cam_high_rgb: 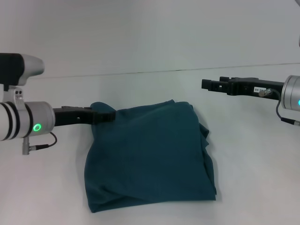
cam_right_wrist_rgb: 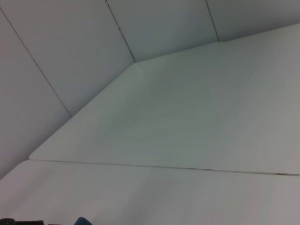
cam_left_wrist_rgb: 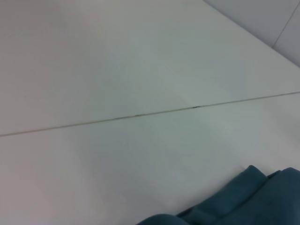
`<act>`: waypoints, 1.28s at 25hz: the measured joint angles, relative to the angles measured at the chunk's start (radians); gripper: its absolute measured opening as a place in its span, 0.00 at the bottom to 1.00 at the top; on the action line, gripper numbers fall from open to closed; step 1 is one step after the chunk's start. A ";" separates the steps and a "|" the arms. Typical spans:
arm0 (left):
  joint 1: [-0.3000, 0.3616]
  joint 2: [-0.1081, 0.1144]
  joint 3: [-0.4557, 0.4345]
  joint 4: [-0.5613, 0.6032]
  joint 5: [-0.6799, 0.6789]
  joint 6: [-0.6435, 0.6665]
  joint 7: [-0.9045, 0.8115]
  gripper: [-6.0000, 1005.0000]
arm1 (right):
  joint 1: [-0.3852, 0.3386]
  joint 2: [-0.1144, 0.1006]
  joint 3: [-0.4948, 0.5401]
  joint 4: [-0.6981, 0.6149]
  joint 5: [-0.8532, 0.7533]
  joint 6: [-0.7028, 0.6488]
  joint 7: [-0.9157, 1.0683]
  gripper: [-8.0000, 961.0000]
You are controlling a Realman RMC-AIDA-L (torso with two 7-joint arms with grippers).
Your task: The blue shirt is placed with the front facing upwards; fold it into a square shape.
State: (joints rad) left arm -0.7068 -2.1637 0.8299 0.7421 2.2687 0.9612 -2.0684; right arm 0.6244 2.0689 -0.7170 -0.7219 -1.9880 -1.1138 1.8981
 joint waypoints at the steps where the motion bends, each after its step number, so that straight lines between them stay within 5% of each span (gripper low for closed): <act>1: -0.013 0.000 0.007 -0.021 0.002 -0.025 0.000 0.82 | 0.000 0.000 0.000 0.000 0.000 -0.001 0.000 0.86; 17: -0.055 -0.001 0.056 -0.078 0.000 -0.110 0.001 0.84 | 0.027 -0.019 -0.007 0.085 -0.080 0.034 0.111 0.86; 32: -0.062 0.003 0.089 -0.097 0.011 -0.157 -0.002 0.82 | 0.025 -0.013 -0.009 0.085 -0.095 0.021 0.148 0.86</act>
State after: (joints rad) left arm -0.7690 -2.1612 0.9188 0.6451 2.2792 0.8046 -2.0704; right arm 0.6491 2.0560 -0.7256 -0.6370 -2.0832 -1.0929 2.0462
